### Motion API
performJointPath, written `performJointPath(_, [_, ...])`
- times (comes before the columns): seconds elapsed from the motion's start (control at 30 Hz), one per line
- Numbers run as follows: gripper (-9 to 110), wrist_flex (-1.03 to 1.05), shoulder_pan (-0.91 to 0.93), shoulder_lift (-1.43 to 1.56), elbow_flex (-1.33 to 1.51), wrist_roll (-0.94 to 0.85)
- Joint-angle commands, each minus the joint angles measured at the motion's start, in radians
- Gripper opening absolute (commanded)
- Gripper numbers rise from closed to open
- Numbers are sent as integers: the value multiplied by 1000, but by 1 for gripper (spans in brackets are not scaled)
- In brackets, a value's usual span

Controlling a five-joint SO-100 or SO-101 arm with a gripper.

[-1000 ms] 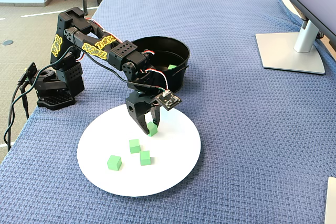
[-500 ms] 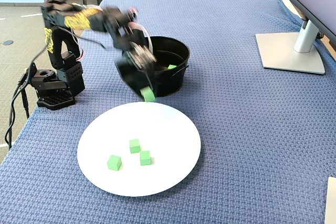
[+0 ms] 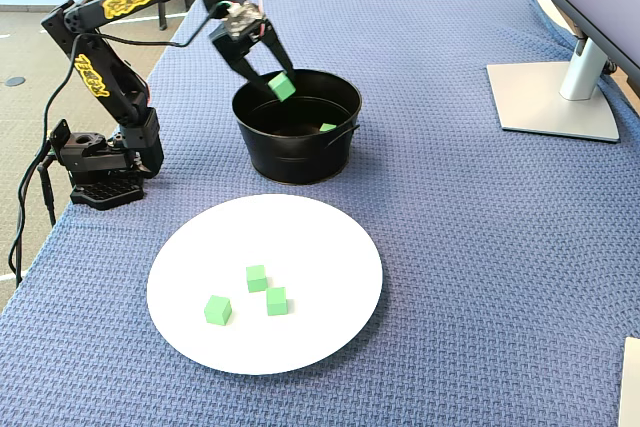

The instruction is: Pick up the green cubes from the white plate and place them in the black recipient

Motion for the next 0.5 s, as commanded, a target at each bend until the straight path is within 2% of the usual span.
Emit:
performJointPath(0.0, [0, -69, -137, -64, 0, 80])
performJointPath(0.07, [3, -86, -158, -101, 0, 91])
performJointPath(0.17, [32, -92, -172, -107, 14, 66])
performJointPath(0.3, [38, -92, -155, -72, 31, 35])
performJointPath(0.47, [36, -11, -46, -43, -55, -52])
